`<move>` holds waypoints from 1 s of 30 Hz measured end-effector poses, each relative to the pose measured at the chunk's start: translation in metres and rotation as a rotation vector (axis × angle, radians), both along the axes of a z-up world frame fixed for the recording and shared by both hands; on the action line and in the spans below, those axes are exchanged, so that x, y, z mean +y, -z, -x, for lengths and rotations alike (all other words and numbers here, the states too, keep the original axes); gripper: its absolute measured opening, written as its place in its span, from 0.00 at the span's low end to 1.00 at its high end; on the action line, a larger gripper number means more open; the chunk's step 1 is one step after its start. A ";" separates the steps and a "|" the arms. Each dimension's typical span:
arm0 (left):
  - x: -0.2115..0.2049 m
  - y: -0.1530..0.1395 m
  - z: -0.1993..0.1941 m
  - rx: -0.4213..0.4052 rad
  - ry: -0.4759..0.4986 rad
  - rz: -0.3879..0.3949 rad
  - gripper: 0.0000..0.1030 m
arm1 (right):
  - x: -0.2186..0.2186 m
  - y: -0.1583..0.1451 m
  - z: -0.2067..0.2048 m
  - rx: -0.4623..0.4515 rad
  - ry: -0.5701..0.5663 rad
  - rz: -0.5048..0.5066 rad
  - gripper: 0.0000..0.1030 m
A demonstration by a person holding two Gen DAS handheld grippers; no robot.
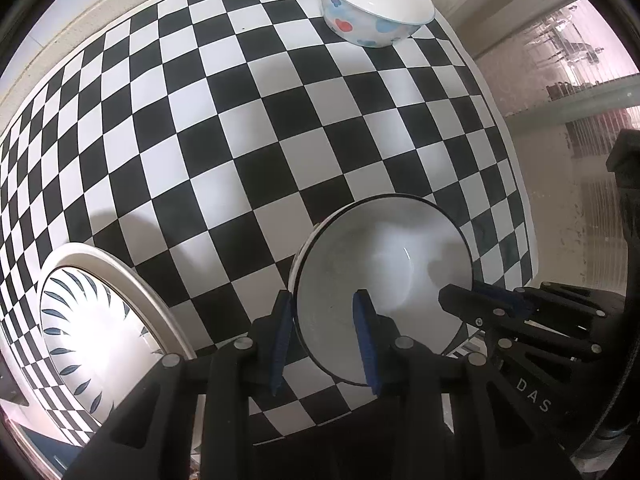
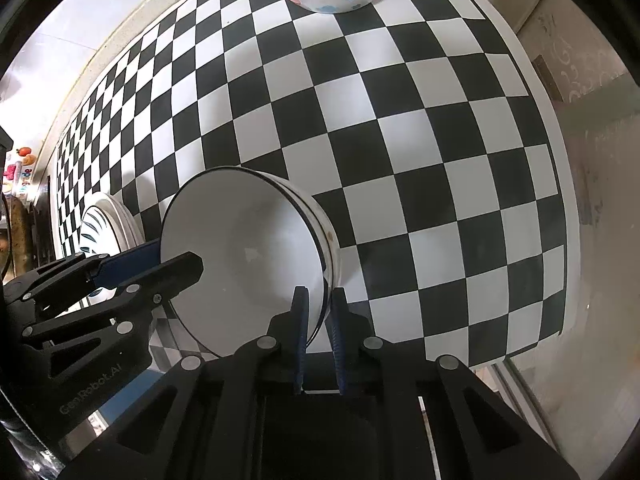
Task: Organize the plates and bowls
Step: 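Lower the held white bowl into the other white bowl with both tools, then open both tools and pull them away from the nested bowls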
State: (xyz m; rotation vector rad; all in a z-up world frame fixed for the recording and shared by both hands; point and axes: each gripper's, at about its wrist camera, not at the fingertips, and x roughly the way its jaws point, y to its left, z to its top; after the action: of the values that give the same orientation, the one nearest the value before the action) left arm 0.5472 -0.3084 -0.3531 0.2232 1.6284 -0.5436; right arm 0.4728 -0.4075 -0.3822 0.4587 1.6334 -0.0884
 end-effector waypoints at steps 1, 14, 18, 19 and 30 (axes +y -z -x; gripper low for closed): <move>0.000 0.000 0.000 -0.001 -0.001 0.000 0.27 | 0.000 0.000 0.000 0.000 -0.001 -0.001 0.12; 0.007 -0.017 -0.001 -0.021 -0.033 0.022 0.29 | -0.003 -0.009 0.001 -0.005 -0.019 -0.025 0.12; 0.016 -0.044 -0.008 -0.109 -0.068 0.037 0.29 | -0.008 -0.027 0.000 -0.039 -0.028 -0.031 0.12; 0.018 -0.048 -0.011 -0.121 -0.077 0.039 0.28 | -0.011 -0.033 -0.002 -0.053 -0.026 -0.033 0.12; -0.012 -0.067 -0.099 -0.156 -0.155 0.100 0.31 | -0.081 -0.065 -0.058 -0.174 0.118 -0.085 0.47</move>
State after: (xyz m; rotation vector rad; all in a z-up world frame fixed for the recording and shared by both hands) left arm 0.6463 -0.3208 -0.2859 0.0622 1.4497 -0.4753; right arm 0.5310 -0.4880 -0.3169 0.6115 1.4427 -0.0655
